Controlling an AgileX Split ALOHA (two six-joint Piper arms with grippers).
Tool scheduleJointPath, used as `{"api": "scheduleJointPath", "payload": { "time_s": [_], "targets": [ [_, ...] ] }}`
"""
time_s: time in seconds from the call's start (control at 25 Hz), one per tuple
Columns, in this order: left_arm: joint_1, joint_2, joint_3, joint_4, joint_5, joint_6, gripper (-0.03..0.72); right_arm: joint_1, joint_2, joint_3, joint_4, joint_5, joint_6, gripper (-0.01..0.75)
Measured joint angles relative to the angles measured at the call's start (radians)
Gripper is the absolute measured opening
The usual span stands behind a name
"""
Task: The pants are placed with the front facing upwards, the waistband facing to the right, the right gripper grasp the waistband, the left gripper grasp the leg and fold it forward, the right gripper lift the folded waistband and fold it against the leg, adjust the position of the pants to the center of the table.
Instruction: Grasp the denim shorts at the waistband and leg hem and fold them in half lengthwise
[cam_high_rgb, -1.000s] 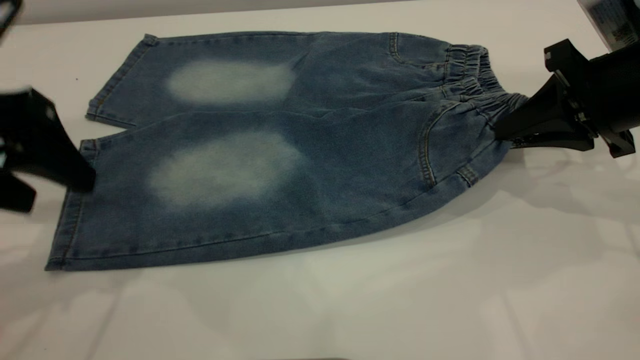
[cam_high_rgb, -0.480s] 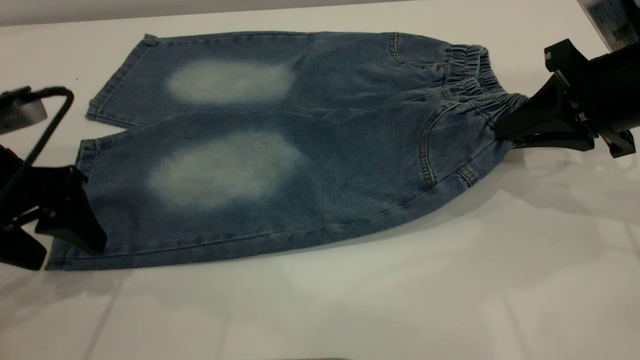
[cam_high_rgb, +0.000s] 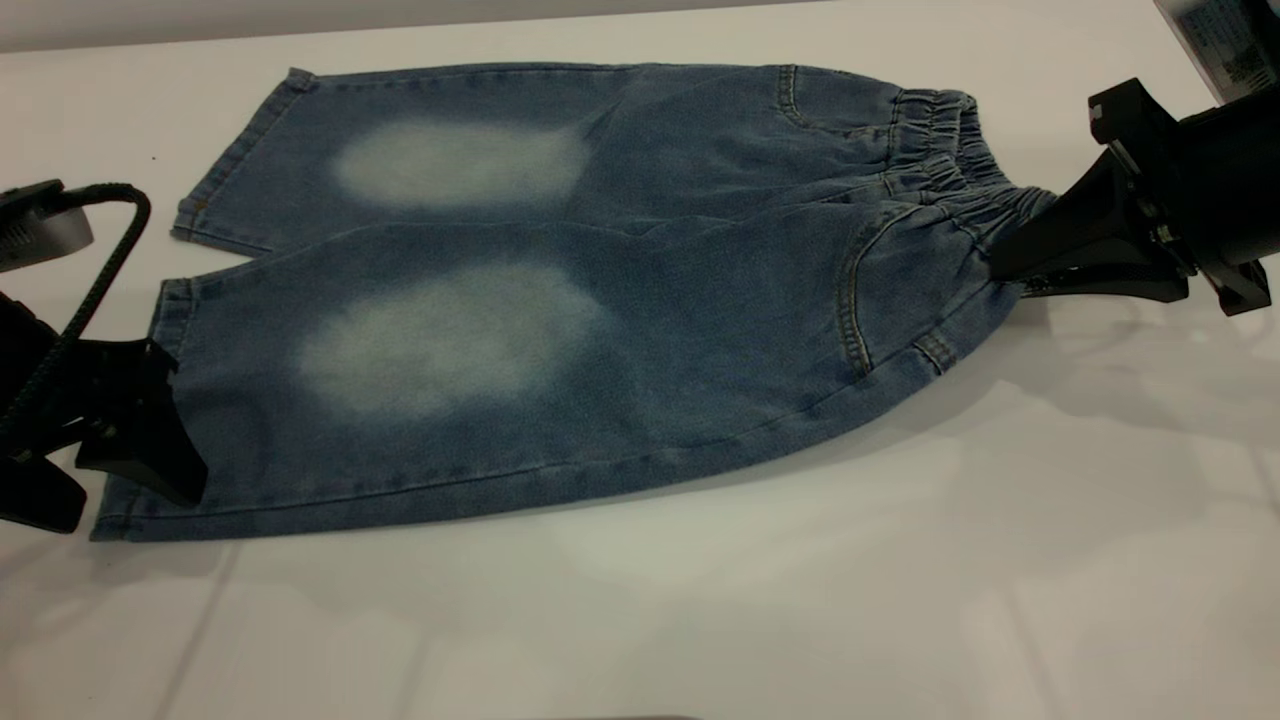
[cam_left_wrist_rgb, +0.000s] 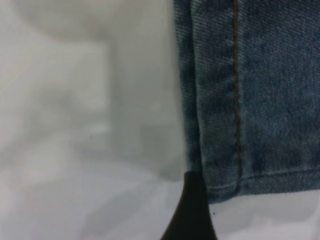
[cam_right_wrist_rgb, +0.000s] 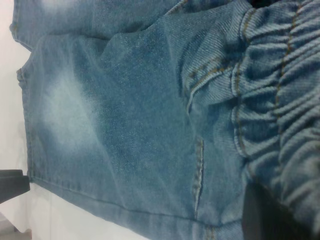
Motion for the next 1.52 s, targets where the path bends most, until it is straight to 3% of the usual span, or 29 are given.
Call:
{"api": "scheduleJointPath", "payload": {
  "time_s": [0.48,0.6,0.84,1.04,1.52],
  "targets": [
    [0.0,0.057,-0.006,-0.002,-0.025,0.0,0.542,0.0,0.0,0.0,0.0,0.0,0.0,0.041],
    [0.0,0.059,-0.006,-0.003,-0.029,0.0,0.442,0.0,0.0,0.0,0.0,0.0,0.0,0.041],
    [0.0,0.059,-0.006,-0.003,-0.049,0.005,0.07,0.0,0.0,0.0,0.0,0.001,0.0,0.041],
    [0.0,0.054,-0.006,-0.005,-0.034,0.058,0.052,0.0,-0.001,0.0,0.0,0.003,0.0,0.041],
    [0.0,-0.268,-0.006,-0.004,0.217,0.096,0.052,0.0,-0.229,0.079,-0.004,-0.012,0.0,0.041]
  ]
}}
